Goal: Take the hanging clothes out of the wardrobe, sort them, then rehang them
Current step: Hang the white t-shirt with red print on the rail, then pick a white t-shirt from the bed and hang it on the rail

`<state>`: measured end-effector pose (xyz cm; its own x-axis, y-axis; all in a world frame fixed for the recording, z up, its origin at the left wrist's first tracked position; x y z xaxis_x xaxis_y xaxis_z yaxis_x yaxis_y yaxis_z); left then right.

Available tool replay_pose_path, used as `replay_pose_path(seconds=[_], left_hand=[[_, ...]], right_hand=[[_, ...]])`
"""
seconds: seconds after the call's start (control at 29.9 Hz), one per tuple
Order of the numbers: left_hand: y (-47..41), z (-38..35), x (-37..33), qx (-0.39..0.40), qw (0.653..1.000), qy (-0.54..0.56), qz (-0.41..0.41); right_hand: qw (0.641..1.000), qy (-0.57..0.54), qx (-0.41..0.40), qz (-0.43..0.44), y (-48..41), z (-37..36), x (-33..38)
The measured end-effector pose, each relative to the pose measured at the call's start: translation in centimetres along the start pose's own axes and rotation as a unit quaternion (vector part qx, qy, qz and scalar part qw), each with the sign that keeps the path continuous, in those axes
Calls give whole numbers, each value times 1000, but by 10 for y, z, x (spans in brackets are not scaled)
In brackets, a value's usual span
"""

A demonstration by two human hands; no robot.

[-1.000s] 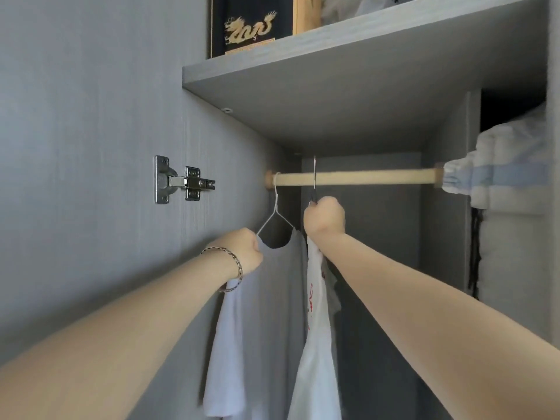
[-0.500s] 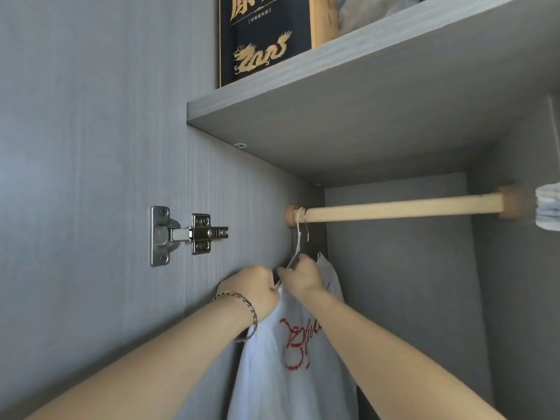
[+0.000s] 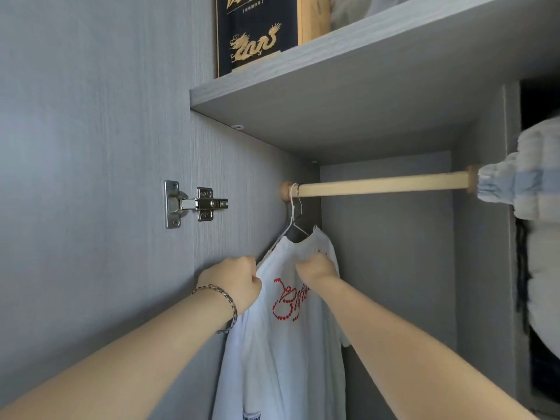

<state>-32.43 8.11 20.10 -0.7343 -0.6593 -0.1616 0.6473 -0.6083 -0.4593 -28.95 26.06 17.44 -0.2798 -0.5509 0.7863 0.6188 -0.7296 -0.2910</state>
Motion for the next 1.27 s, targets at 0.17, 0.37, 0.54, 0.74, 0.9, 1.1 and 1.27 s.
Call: replay_pose_path(seconds=[0.17,0.37,0.54,0.74,0.9,1.1,1.27], left_hand=[[41,-21,-5,98,994,-43,-27],[108,-48,-22,207,971,2,-118],[198,-68,-56,267,935,47,-228],[348,-64,-149,309,868,56,-384],[510,-54,-244,333,793,74,-504],[750,-15,-358,326,681,57,-654],[952,36,-442,351,579,101,-729]], right_hand=[[995,-11,53,-78,72,-1,-30],[983,51,79,-155,192,17,-60],[955,66,112,-268,323,32,-89],[917,145,52,-367,512,103,-141],[878,178,0,-444,701,167,-186],[794,196,-103,-566,983,242,-205],[663,221,-195,-688,1221,294,-188]])
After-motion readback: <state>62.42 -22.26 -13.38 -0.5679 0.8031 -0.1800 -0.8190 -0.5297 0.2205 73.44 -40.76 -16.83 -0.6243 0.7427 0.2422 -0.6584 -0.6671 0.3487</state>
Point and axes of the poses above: each hand's wrist, its own y-axis away from the middle knuckle, its own z-axis out of the back of the hand, x = y × z, the point moved 6 cm from there along -y, towards the middle knuckle, and after that the axes turned 2 degrees about z, right-handed, at the moved point
